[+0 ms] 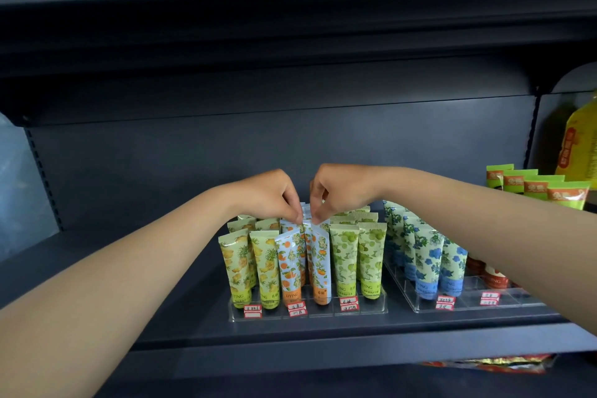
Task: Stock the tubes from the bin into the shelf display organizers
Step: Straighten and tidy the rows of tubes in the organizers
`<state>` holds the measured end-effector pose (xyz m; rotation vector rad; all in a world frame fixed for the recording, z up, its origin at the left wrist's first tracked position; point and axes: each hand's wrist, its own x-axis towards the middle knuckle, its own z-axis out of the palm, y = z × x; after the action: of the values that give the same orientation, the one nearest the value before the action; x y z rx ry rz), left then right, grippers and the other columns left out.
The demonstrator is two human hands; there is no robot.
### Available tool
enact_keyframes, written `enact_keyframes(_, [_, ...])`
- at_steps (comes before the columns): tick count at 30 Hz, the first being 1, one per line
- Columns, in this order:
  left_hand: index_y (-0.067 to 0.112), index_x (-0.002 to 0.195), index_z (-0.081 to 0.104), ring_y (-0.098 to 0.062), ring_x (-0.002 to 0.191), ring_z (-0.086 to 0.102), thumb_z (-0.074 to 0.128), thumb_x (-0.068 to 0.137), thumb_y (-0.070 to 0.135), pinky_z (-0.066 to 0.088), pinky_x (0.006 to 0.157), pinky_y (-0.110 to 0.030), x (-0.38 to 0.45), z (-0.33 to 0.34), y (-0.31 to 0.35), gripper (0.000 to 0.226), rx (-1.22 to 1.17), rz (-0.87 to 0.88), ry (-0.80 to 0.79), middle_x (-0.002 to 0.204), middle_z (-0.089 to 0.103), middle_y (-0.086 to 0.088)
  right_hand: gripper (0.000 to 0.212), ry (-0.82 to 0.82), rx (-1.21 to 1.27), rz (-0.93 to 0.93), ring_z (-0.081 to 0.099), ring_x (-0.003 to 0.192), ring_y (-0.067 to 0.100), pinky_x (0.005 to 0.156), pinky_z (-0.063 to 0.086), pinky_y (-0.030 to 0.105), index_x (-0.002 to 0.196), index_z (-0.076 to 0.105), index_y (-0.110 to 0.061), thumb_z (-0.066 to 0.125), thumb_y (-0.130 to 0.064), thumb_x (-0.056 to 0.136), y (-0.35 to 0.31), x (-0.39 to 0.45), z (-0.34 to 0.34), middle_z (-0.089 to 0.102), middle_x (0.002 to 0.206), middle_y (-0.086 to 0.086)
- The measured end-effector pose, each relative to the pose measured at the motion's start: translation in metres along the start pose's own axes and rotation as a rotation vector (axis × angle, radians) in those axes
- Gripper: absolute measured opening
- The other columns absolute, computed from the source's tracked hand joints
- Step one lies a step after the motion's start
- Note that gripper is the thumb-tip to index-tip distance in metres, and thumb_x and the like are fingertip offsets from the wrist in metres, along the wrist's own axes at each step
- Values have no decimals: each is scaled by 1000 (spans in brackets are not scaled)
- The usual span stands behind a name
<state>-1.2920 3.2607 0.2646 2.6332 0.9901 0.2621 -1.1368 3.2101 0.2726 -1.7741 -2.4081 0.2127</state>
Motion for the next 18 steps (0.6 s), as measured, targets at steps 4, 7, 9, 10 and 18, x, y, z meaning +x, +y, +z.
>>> enact_keyframes(4, [24, 77, 75, -9, 88, 63, 72, 80, 21, 48, 87, -29, 0, -2, 2, 5, -4, -4, -3, 89, 71, 7, 9, -6, 7, 12, 53, 68, 1, 62, 35, 12, 84, 72, -20, 72, -28, 81, 0, -2, -2, 66, 87, -9])
enact_keyframes(7, [24, 80, 75, -8, 87, 63, 72, 81, 23, 48, 86, -28, -1, -3, 2, 4, 4, -4, -7, 89, 71, 8, 4, 17, 24, 10, 56, 72, 0, 67, 41, 12, 81, 72, -22, 70, -25, 82, -1, -5, -4, 68, 88, -10])
enact_keyframes(9, [27, 78, 75, -12, 92, 63, 72, 80, 25, 48, 89, -32, -4, -5, 2, 5, 7, -8, -5, 91, 71, 9, 7, 62, 61, -9, 58, 75, 1, 68, 44, 14, 81, 73, -17, 69, -22, 82, -2, -9, -8, 68, 89, -6])
enact_keyframes(10, [28, 77, 74, -12, 94, 63, 72, 80, 26, 48, 90, -32, -5, -7, 2, 5, 6, -7, -2, 92, 71, 9, 11, 83, 75, -20, 59, 77, 5, 70, 45, 19, 83, 74, -13, 70, -22, 82, -3, -11, -9, 69, 90, -2])
enact_keyframes(18, [27, 67, 74, -24, 95, 62, 72, 77, 38, 48, 92, -41, -22, -13, 3, 15, -10, -13, 26, 94, 69, 0, 23, 48, 28, -41, 57, 78, 16, 73, 47, 32, 80, 75, -14, 73, -37, 78, -13, -23, -7, 69, 90, 5])
